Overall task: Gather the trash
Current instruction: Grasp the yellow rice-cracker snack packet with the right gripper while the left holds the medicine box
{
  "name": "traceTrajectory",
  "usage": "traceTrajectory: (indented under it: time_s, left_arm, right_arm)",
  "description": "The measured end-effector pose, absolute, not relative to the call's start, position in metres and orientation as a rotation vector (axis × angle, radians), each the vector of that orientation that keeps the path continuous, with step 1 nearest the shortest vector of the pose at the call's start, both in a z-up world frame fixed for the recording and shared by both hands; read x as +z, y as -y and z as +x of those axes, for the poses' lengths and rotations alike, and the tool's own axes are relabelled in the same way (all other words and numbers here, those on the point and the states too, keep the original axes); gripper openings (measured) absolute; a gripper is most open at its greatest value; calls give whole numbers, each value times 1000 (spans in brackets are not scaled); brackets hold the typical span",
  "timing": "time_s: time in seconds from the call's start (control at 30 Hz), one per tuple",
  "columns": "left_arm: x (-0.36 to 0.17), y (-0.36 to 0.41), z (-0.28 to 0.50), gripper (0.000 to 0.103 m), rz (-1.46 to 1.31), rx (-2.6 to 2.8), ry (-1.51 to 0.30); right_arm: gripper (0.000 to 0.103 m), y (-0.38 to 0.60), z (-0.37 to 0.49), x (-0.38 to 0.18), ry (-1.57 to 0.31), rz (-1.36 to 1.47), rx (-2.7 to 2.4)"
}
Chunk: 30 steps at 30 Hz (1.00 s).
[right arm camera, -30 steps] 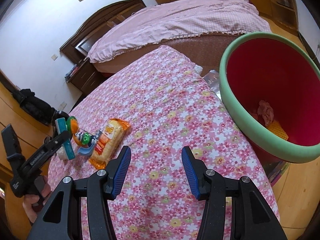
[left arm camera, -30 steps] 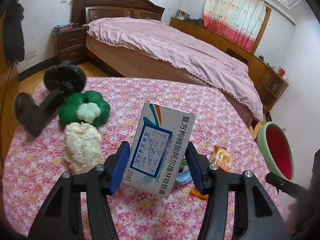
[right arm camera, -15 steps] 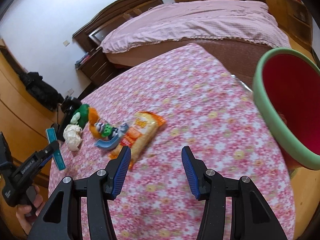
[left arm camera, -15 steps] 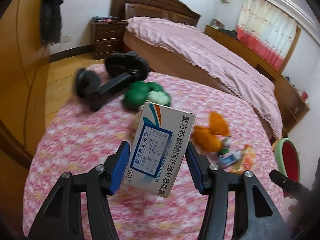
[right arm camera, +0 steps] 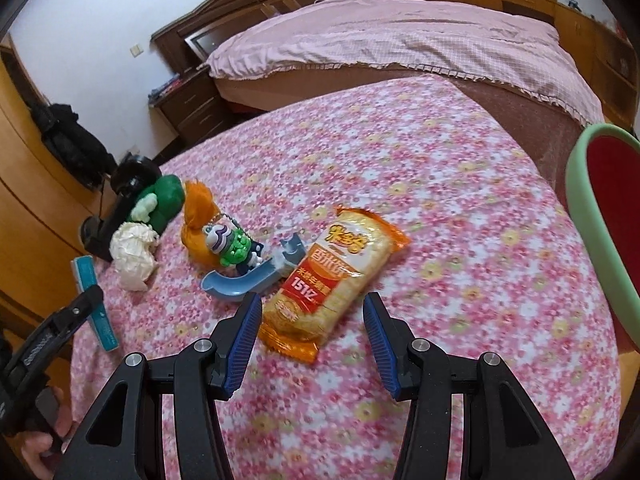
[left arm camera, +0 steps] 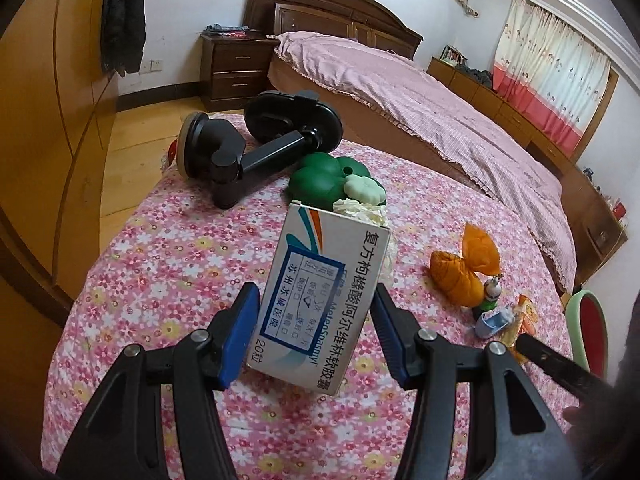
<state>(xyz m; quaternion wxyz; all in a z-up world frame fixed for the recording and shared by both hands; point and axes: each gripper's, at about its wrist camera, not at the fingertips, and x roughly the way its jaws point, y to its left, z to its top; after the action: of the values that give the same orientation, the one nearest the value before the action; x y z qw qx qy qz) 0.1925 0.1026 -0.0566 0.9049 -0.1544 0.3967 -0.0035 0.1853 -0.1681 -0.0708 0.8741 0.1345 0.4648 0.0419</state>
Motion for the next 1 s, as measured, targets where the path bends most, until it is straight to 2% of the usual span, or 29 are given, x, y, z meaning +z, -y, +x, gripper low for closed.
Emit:
traceTrajectory:
  time_s: [0.4,0.6,1.0]
  left_arm:
    - [-58,-105,192,57,-349,-80,-805]
    - [-58,-104,191,57,-363,-97,-805]
    - [-40,-91,171,57,-350,-140,-778]
  right_arm:
    - [54,157,193,-83,-945,242,48]
    - [43,162,186,-83,-945,257,44]
    - [42,178,154,-69,-925,295,67]
